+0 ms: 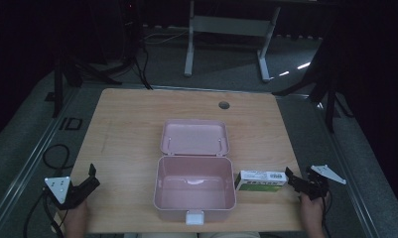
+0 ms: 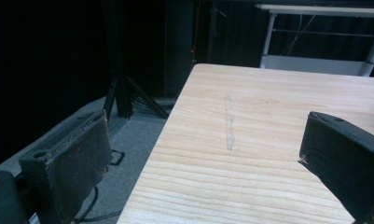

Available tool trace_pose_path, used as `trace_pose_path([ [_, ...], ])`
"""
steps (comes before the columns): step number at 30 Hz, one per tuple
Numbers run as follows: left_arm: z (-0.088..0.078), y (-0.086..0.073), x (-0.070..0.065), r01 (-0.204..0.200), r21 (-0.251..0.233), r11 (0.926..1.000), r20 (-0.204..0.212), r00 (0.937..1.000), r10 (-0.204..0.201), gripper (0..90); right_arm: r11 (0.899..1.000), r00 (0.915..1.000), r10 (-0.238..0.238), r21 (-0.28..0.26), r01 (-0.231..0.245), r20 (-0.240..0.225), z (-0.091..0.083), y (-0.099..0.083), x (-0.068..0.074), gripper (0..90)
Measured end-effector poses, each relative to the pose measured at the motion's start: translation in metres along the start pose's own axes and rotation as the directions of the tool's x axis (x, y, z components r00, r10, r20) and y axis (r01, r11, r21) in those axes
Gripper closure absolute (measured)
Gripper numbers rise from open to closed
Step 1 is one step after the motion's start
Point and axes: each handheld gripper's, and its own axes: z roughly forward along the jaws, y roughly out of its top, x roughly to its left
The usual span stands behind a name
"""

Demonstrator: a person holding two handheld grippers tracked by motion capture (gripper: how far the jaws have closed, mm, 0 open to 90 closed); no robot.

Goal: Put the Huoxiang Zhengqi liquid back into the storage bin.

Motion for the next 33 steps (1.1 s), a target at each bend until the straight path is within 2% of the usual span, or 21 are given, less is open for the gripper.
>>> trace_pose_path([
  [2,-0.002,0.001,0.0,-0.004,-0.007,1.0,-0.001,1.0,0.004,2.3,1.0,1.0,0.002,0.005,-0.002,-0.002,0.0,0.0,0.0,12.8],
  [3,-0.002,0.001,0.001,-0.003,-0.018,0.9998,0.017,0.9998,0.003,2.4,1.0,1.0,0.0,0.006,0.0,-0.001,0.0,0.0,0.0,12.9],
  [4,-0.002,0.001,0.001,-0.003,-0.018,0.9998,0.017,0.9998,0.003,2.3,1.0,1.0,0.0,0.006,0.0,-0.001,0.0,0.0,0.0,12.9],
  [5,-0.003,0.002,0.005,0.016,-0.021,0.9996,0.052,0.9985,-0.015,2.3,1.0,0.9999,-0.013,0.009,0.013,0.0,0.0,0.0,0.002,12.8],
  [9,-0.005,0.002,0.007,0.021,-0.027,0.9994,0.042,0.9989,-0.02,2.3,1.0,0.9997,-0.026,0.016,0.026,0.001,0.0,0.0,0.003,12.8],
  [10,-0.006,0.002,0.003,-0.016,-0.026,0.9995,0.026,0.9995,0.017,2.3,1.0,0.9997,-0.026,0.016,0.026,0.001,0.0,0.0,0.003,12.8],
  [11,-0.006,0.002,0.003,-0.016,-0.026,0.9995,0.026,0.9995,0.017,2.3,0.999,0.9995,-0.031,0.022,0.031,0.0,0.0,0.0,0.004,12.8],
  [13,-0.004,0.0,-0.002,-0.05,-0.005,0.9988,0.041,0.9979,0.05,2.3,0.999,0.9994,-0.034,0.033,0.034,0.001,0.001,0.0,0.004,12.8],
  [15,-0.003,0.0,-0.004,-0.068,-0.005,0.9977,0.045,0.9966,0.068,2.3,0.998,0.9991,-0.042,0.041,0.042,0.005,0.002,0.0,0.005,12.7],
  [16,-0.003,0.0,-0.004,-0.069,-0.002,0.9976,0.047,0.9966,0.069,2.3,0.998,0.9985,-0.052,0.046,0.051,0.015,0.002,0.0,0.006,12.6],
  [18,-0.003,0.0,-0.004,-0.068,-0.002,0.9977,0.05,0.9965,0.068,2.3,0.996,0.9984,-0.056,0.07,0.056,0.003,0.003,0.0,0.006,12.2],
  [20,-0.004,0.0,-0.002,-0.045,-0.006,0.999,0.05,0.9977,0.045,2.3,0.993,0.9982,-0.06,0.1,0.059,0.002,0.004,0.001,0.004,12.3],
  [21,-0.003,0.0,-0.001,-0.04,-0.004,0.9992,0.051,0.9979,0.04,2.3,0.991,0.9988,-0.043,0.129,0.046,-0.025,0.004,0.002,0.002,12.2],
  [22,-0.003,0.0,-0.001,-0.04,-0.004,0.9992,0.051,0.9979,0.04,2.3,0.991,0.9988,-0.043,0.129,0.046,-0.025,0.004,0.002,0.002,12.2],
  [23,-0.002,0.0,0.0,-0.034,0.001,0.9994,0.064,0.9974,0.034,2.3,0.983,0.9985,-0.026,0.178,0.034,-0.048,0.004,0.005,0.0,12.4],
  [24,-0.002,0.0,0.0,-0.034,0.0,0.9994,0.069,0.997,0.034,2.3,0.98,0.9982,-0.032,0.196,0.041,-0.05,0.003,0.006,0.0,12.5],
  [28,-0.002,0.0,-0.002,-0.04,0.003,0.9992,0.076,0.9963,0.04,2.3,0.958,0.994,-0.086,0.267,0.101,-0.068,-0.001,0.011,-0.001,12.8],
  [32,-0.001,0.0,-0.002,-0.043,0.003,0.9991,0.074,0.9964,0.042,2.3,0.927,0.9866,-0.12,0.344,0.151,-0.11,-0.004,0.017,-0.002,13.0],
  [33,-0.001,0.0,-0.002,-0.043,0.003,0.9991,0.074,0.9964,0.042,2.3,0.915,0.9841,-0.129,0.368,0.166,-0.122,-0.005,0.018,-0.002,13.0],
])
